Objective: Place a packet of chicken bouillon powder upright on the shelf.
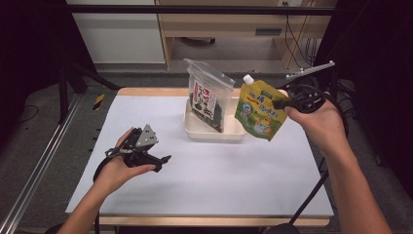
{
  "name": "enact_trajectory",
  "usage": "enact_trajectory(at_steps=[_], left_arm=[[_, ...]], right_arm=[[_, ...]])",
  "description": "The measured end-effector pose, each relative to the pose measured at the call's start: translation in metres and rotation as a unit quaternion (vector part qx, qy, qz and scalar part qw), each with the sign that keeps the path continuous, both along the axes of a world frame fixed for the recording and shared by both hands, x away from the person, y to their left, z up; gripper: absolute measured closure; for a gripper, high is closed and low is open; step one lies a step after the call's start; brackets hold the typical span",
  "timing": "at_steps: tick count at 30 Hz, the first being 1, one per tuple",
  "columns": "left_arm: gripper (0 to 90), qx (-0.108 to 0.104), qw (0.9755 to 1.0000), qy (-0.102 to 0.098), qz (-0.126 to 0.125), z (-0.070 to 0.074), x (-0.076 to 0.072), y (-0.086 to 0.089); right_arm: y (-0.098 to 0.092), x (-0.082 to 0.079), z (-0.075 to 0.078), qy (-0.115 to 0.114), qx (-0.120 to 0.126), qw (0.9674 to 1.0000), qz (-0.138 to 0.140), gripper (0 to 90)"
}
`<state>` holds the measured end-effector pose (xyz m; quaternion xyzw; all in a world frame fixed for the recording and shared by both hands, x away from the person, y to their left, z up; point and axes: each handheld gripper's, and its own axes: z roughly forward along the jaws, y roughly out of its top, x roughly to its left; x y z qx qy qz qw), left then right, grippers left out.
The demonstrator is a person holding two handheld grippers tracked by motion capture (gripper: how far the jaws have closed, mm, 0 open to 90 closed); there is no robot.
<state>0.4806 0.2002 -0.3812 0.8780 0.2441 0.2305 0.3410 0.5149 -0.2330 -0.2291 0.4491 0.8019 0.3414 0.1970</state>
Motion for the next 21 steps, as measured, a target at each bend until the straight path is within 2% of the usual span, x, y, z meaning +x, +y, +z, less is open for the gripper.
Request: enact_trajectory(at_steps=[7, 15, 21], left_arm=[[6.3, -0.014, 0.9997, 0.008, 0.016, -0.019, -0.001, 0.006], [6.3, -0.013, 0.9996, 0.016, 0.019, -0.026, -0.003, 0.010], [6.4, -0.014, 0.9996, 0.016, 0.020, -0.026, -0.004, 0.012]], right_arm=[[-0.001, 0.015, 0.006, -0.008, 0.016, 0.9992, -0.036, 90.0], [0.001, 0.029, 0.007, -0.014, 0.027, 0.9967, -0.076, 90.0], [0.006, 0.035, 0.006, -0.024, 0.033, 0.9954, -0.087, 90.0]])
